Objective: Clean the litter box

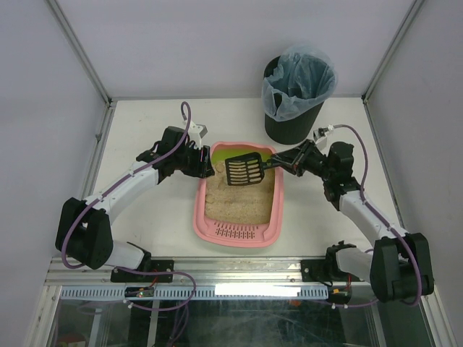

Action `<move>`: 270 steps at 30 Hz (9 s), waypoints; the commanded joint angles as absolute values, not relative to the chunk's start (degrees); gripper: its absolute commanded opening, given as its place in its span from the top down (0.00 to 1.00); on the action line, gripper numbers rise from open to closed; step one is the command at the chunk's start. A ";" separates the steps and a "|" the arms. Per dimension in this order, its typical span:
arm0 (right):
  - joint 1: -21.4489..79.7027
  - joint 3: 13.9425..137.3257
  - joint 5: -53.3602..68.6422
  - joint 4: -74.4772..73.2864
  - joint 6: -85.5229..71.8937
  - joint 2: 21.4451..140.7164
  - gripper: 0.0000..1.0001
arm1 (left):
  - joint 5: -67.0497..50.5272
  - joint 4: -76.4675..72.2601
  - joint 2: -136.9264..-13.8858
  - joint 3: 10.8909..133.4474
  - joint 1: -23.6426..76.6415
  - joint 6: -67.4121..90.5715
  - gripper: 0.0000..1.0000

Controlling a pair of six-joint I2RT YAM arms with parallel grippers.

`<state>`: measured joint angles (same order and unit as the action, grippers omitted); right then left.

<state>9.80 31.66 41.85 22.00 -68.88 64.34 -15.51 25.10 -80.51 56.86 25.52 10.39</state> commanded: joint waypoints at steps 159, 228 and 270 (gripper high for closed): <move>7.42 24.86 36.92 20.41 -66.02 56.94 1.00 | -16.35 23.91 -80.51 59.30 25.82 8.77 0.51; 9.33 34.83 38.34 12.69 -58.65 54.49 1.00 | -15.86 24.59 -81.47 59.43 25.85 8.29 0.51; 2.07 90.11 -5.53 0.43 -6.78 85.51 1.00 | -15.56 24.87 -83.16 59.59 25.84 7.78 0.51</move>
<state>-3.07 86.43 4.38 -4.16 -27.75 85.97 -17.58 25.32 -82.50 58.37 25.93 10.00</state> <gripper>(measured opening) 0.171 0.496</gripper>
